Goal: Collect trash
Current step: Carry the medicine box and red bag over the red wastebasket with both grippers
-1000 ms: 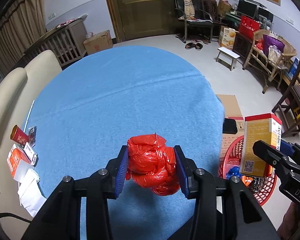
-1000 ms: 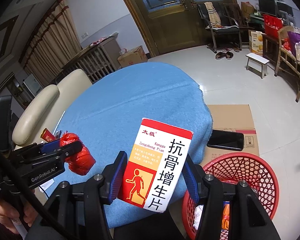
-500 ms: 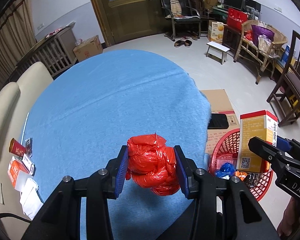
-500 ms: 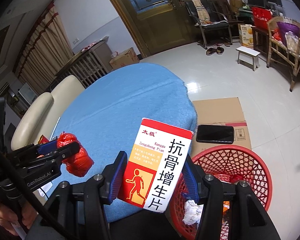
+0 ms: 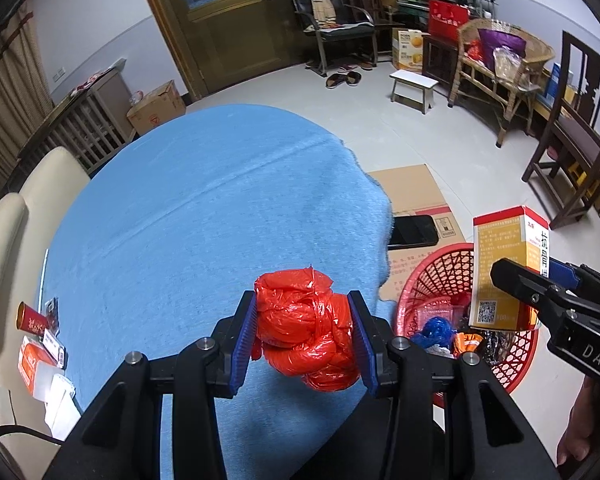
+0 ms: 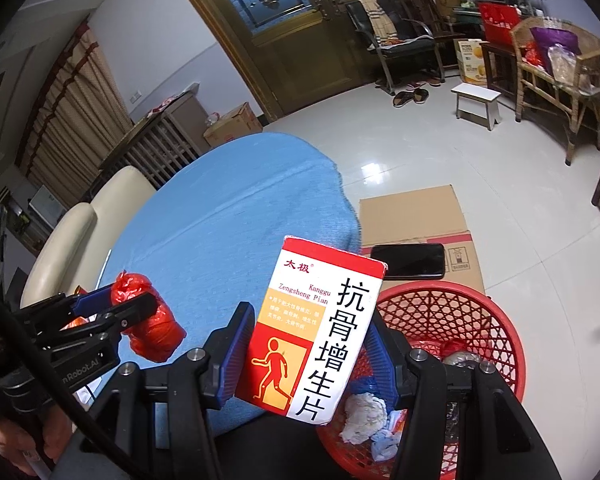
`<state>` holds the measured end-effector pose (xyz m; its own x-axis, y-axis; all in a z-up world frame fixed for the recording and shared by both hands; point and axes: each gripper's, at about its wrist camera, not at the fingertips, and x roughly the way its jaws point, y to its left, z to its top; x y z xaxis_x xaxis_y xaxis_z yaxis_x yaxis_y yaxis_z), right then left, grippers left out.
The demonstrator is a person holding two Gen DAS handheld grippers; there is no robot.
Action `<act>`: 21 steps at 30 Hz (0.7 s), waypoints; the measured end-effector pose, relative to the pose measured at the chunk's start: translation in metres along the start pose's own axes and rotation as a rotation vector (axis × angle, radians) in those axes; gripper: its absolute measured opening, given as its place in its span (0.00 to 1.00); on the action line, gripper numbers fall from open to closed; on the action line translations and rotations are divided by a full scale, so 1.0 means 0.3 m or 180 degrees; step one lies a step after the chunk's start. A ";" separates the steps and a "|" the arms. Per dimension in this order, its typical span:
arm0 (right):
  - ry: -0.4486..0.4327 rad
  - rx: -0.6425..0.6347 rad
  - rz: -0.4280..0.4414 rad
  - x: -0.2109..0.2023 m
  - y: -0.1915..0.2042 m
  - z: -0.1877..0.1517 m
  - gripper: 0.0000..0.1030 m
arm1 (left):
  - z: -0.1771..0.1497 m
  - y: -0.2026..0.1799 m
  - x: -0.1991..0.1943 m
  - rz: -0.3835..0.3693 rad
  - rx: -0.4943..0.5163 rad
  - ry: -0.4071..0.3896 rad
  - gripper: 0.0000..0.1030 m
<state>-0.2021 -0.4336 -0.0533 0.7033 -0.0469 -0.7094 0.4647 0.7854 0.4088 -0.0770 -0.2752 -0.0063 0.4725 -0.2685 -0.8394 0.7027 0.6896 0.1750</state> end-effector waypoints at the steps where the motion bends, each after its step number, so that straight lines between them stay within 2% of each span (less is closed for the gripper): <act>1: -0.0008 0.0018 -0.0011 -0.003 -0.010 0.000 0.56 | 0.002 -0.008 0.000 -0.0009 0.0017 0.0007 0.45; 21: -0.0012 0.0305 -0.0128 -0.045 -0.162 -0.022 0.56 | 0.019 -0.154 0.015 -0.0115 0.0300 0.0081 0.45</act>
<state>-0.2376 -0.4673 -0.0675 0.6850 -0.0796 -0.7242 0.5418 0.7202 0.4334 -0.1043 -0.3121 -0.0152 0.4332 -0.2740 -0.8587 0.7666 0.6130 0.1911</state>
